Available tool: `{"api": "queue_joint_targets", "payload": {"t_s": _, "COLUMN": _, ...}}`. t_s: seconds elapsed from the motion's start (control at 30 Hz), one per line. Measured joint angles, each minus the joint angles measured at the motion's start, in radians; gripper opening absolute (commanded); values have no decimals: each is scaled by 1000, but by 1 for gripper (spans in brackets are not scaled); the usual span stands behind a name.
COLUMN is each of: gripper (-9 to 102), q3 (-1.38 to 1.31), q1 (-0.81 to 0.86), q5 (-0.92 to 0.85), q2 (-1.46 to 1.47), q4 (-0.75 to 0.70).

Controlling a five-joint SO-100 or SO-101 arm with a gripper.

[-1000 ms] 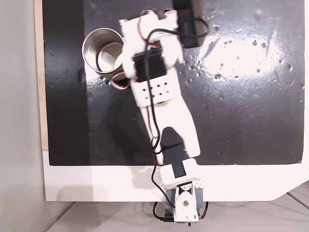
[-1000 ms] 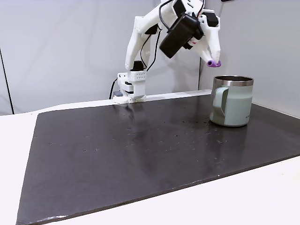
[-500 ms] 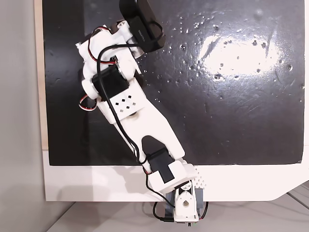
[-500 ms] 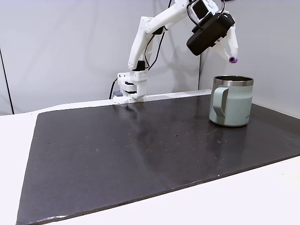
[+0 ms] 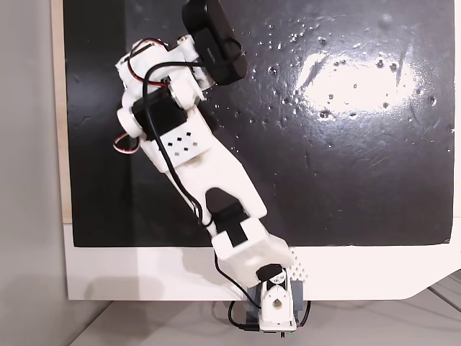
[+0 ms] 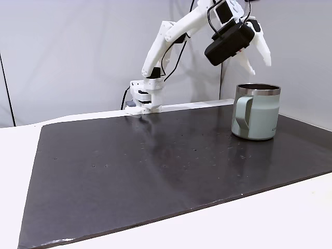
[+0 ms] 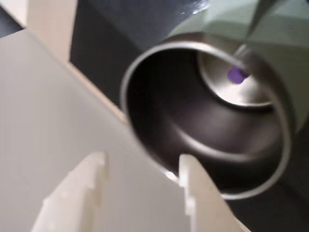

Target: Grasp a pengrip and put it in the cup.

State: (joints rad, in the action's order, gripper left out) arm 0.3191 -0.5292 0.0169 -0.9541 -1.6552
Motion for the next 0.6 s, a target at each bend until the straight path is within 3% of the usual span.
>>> {"api": "queue_joint_targets", "payload": {"t_s": 0.2, "gripper": 20, "q3": -230, "q1": 5, "q5": 23, "q2": 35, "q4": -66}}
{"api": "queue_joint_targets", "payload": {"t_s": 0.6, "gripper": 19, "q3": -212, "q1": 9, "q5": 34, "q2": 41, "q4": -67}}
